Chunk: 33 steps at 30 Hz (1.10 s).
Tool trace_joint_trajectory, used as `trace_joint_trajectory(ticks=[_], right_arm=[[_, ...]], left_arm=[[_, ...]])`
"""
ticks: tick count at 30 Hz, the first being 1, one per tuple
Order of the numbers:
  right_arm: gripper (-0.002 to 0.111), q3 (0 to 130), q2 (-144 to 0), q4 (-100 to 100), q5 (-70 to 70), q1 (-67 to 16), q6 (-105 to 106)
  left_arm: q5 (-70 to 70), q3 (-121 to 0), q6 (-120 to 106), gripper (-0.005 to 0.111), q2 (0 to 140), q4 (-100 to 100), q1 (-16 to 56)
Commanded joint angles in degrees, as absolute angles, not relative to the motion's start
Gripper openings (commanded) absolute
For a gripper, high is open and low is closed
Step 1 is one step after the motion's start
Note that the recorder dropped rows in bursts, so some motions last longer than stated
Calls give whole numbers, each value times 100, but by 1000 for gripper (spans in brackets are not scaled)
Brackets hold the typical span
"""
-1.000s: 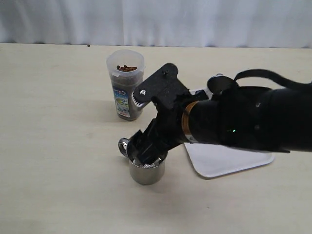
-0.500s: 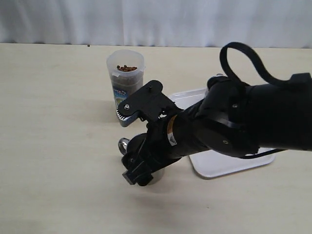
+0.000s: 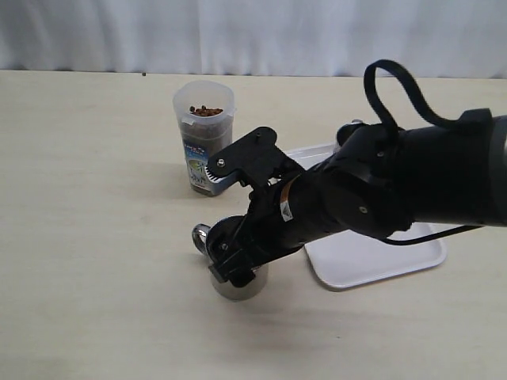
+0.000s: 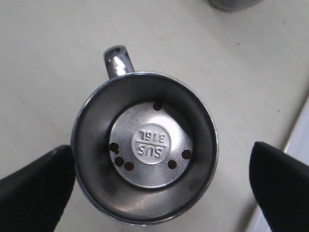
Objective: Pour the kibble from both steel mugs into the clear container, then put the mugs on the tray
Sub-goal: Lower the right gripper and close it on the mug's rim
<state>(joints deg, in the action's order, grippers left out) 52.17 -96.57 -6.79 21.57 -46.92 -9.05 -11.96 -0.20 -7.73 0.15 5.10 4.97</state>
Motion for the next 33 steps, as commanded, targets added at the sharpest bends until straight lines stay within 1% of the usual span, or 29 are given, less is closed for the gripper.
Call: trace_joint_trajectory(ticks=[1,4,18,33], right_arm=[[110,5257,-9654,-284,2046,-4676,-496],[110,5257,-9654,0,2031,-4676,-174],[110,5257,-10241,0,1539,-4664,-173],[109,5257,-10420,0,1191,-4664,-164]], left_arm=[[-1123,0,-732,0,0,492,529],[-1123,0,-732,0,0,492,529],[-1123,0,-732,0,0,492,529],[-1123,0,-732,0,0,492,529]])
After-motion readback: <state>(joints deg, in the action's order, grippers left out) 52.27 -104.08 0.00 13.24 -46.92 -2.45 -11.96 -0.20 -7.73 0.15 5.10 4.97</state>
